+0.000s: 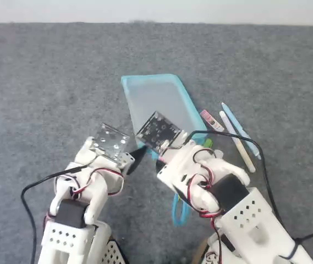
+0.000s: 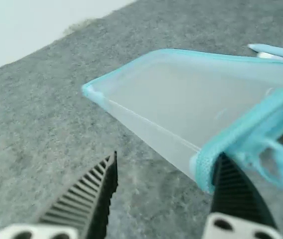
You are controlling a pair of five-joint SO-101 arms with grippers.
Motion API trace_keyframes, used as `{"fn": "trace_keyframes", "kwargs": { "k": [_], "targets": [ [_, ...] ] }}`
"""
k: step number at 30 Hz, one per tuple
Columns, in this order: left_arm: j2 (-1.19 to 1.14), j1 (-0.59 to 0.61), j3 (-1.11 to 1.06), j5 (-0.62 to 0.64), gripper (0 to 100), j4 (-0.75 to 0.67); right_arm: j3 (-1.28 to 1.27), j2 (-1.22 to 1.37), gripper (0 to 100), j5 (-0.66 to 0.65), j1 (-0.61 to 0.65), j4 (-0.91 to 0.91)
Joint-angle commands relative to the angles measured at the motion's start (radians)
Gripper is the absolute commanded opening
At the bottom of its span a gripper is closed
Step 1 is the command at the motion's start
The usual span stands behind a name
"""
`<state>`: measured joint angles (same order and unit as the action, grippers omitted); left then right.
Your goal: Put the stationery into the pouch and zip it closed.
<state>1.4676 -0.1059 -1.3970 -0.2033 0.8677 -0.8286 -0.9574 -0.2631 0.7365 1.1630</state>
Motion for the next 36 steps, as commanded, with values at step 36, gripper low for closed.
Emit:
{"fn": "trace_keyframes", "kwargs": {
  "k": [36],
  "targets": [
    [-0.006, -0.020, -0.099, 0.011, 29, -0.129, 0.086, -0.110, 0.6, -0.103, 0.197, 0.153]
  ]
}}
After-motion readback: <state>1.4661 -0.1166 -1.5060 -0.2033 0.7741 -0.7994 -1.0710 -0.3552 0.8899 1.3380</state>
